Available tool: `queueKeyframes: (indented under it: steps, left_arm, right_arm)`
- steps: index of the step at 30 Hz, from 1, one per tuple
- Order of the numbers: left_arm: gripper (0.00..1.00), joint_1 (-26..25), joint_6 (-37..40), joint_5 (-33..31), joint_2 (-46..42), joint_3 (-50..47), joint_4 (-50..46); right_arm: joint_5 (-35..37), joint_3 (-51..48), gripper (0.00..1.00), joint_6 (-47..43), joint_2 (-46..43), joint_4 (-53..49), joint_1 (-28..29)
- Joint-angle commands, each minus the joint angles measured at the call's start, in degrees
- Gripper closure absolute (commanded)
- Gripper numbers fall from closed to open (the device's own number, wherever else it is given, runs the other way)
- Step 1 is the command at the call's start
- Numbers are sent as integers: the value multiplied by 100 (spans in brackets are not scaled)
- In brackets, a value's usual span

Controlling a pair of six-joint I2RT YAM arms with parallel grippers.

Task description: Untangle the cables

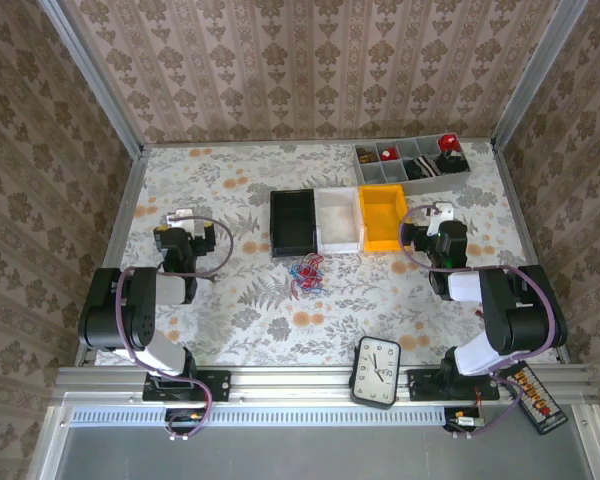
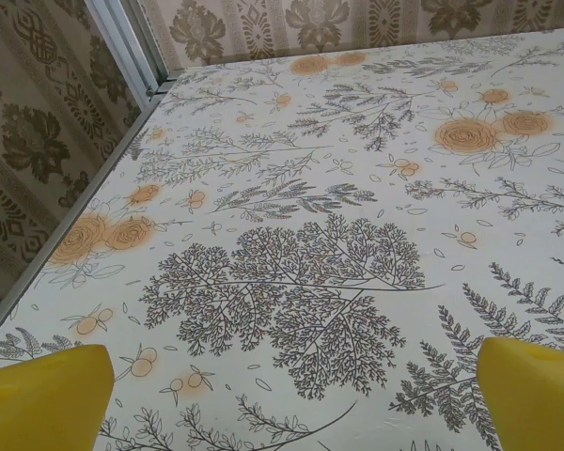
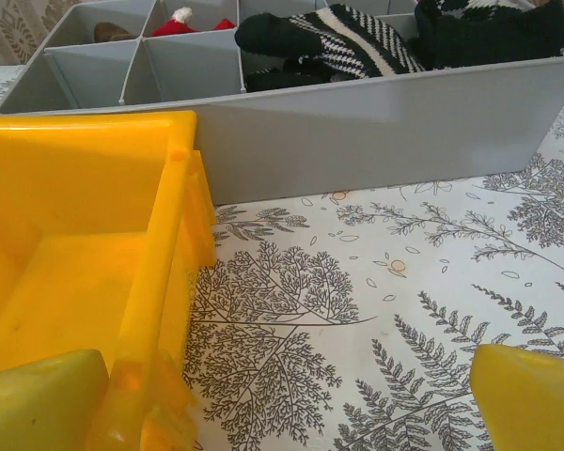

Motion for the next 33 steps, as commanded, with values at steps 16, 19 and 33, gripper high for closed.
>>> queueKeyframes:
  steps: [16, 19, 33]
  left_arm:
    - [0, 0, 198, 399, -8, 32, 74]
    - [0, 27, 187, 468, -5, 55, 39]
    - [0, 59, 172, 532, -16, 66, 4]
  right_arm:
    - [-135, 55, 0, -27, 21, 27, 6]
    - [-131, 55, 0, -24, 21, 26, 6]
    - [-141, 47, 0, -18, 13, 35, -3]
